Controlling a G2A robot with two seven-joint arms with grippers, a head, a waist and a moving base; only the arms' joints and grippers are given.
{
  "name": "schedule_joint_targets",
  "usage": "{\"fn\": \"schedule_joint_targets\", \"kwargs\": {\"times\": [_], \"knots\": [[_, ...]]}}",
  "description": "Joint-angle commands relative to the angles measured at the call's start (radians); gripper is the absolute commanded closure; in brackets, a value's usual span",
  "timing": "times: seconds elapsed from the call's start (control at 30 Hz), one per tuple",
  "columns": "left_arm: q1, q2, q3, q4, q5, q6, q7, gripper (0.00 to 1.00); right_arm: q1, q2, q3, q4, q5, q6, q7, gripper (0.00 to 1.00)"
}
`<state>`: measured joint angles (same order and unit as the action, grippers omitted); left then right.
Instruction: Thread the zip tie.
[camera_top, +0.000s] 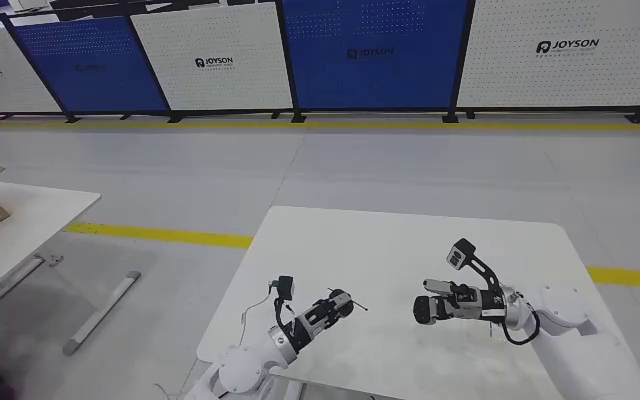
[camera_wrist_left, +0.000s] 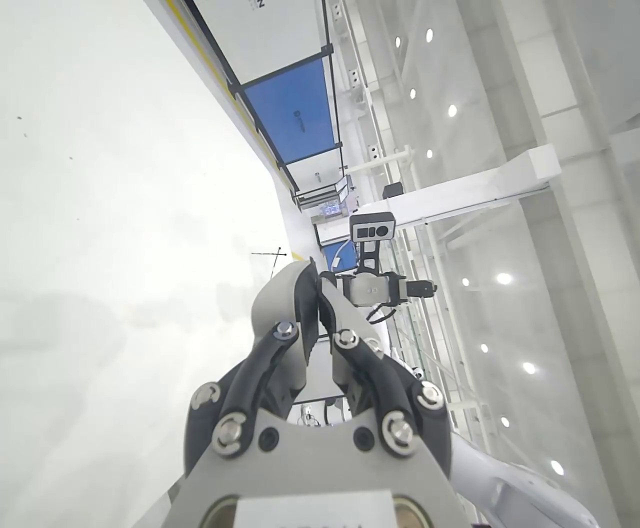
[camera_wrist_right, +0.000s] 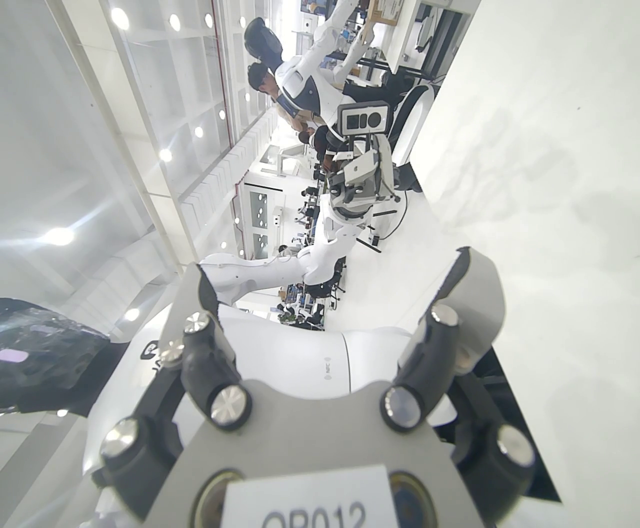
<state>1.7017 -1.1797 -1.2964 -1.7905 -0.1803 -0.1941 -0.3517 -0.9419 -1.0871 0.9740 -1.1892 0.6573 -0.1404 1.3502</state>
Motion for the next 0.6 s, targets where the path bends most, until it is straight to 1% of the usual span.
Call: {"fn": "schedule_joint_targets", "kwargs": {"times": [0.0,0.03,0.07,0.13,0.17,0.57], "knots": [[-0.004,-0.006,0.011,-0.001,-0.009,-0.003,0.079,1.00,0.000,0.000,0.000,0.000,0.000,0.000,0.000,0.00],[-0.007,-0.008,0.019,0.000,-0.013,0.000,0.096,1.00,0.000,0.000,0.000,0.000,0.000,0.000,0.000,0.00],[-0.010,-0.009,0.028,0.003,-0.022,0.007,0.093,1.00,0.000,0.000,0.000,0.000,0.000,0.000,0.000,0.00],[-0.019,-0.008,0.035,0.013,-0.054,0.032,0.045,1.00,0.000,0.000,0.000,0.000,0.000,0.000,0.000,0.00],[-0.020,-0.007,0.034,0.014,-0.055,0.035,0.040,1.00,0.000,0.000,0.000,0.000,0.000,0.000,0.000,0.00],[-0.020,-0.007,0.034,0.014,-0.055,0.035,0.040,1.00,0.000,0.000,0.000,0.000,0.000,0.000,0.000,0.00]]}}
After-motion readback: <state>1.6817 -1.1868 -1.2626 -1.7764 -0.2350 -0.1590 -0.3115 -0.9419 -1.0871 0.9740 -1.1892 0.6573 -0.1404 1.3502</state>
